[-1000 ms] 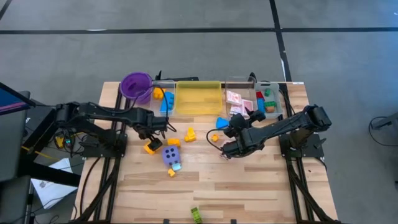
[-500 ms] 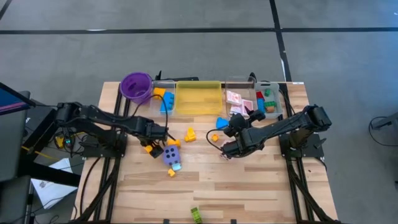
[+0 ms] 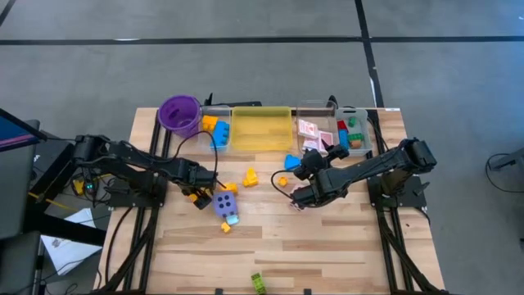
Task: Pick & Place Toys
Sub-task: Put the left large yellow game piece into the white transparent bin
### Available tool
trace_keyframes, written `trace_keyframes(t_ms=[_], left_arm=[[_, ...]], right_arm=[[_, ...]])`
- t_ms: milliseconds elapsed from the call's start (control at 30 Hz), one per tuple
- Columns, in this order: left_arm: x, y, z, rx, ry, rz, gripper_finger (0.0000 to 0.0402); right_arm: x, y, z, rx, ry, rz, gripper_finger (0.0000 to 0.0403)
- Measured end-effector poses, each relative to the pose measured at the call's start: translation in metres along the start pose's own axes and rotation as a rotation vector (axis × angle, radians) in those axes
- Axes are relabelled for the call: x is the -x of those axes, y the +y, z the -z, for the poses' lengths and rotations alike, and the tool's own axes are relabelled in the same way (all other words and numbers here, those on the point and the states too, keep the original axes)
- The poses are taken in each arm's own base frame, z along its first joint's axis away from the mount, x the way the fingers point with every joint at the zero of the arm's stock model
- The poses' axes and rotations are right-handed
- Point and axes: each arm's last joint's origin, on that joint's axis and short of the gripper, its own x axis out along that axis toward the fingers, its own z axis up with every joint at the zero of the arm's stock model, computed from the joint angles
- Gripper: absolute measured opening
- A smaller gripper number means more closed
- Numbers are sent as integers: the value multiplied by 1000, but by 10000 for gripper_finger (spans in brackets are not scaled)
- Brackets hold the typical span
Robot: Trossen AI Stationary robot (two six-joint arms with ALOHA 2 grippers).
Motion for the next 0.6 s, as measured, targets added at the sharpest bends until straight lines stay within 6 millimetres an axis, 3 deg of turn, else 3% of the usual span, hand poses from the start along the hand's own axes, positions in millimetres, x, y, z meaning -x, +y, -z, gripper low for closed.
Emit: trace_keyframes(t_ms=[233, 467, 600], left_arm=[[-10, 7, 7, 12, 26, -19, 361], [-11, 3, 4, -28, -17, 24, 281], [-10, -1, -1, -37, -76, 47, 276]], right_arm=[[0, 1, 0, -7, 0, -2, 292], [0, 1, 0, -10, 0, -2, 292], [0, 1, 0, -10, -1, -3, 292]])
